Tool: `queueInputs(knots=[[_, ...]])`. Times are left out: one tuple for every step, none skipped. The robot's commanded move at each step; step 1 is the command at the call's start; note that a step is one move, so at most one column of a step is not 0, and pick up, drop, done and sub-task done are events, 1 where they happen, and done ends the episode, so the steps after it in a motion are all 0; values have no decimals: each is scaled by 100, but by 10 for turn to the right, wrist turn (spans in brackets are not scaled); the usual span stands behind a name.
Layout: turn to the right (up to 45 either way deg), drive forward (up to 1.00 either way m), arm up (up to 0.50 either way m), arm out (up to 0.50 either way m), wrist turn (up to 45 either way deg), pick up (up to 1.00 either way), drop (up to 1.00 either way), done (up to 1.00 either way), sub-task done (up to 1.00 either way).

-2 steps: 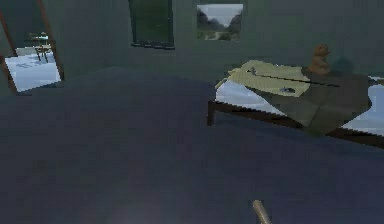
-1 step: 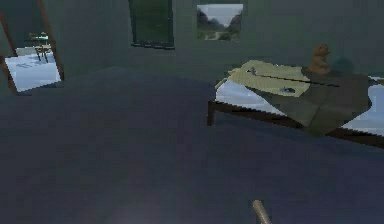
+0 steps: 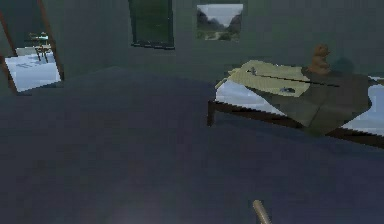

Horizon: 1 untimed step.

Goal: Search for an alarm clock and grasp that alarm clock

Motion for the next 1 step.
queueInputs(knots=[[0,0,10,0,0,0,0,0,0]])
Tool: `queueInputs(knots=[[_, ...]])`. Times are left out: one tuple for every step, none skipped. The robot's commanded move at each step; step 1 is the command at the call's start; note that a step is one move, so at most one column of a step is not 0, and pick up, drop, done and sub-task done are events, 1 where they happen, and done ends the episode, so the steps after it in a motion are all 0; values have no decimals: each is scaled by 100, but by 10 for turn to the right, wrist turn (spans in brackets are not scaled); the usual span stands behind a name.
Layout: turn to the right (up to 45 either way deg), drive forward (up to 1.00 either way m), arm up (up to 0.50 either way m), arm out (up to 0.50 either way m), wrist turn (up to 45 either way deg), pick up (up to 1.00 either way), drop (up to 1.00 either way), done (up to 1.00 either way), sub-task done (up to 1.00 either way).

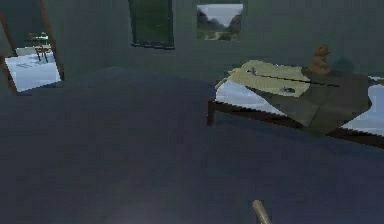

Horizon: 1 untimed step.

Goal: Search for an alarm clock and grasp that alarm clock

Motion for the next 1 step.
queueInputs(knots=[[0,0,0,0,0,0,0,100,0]])
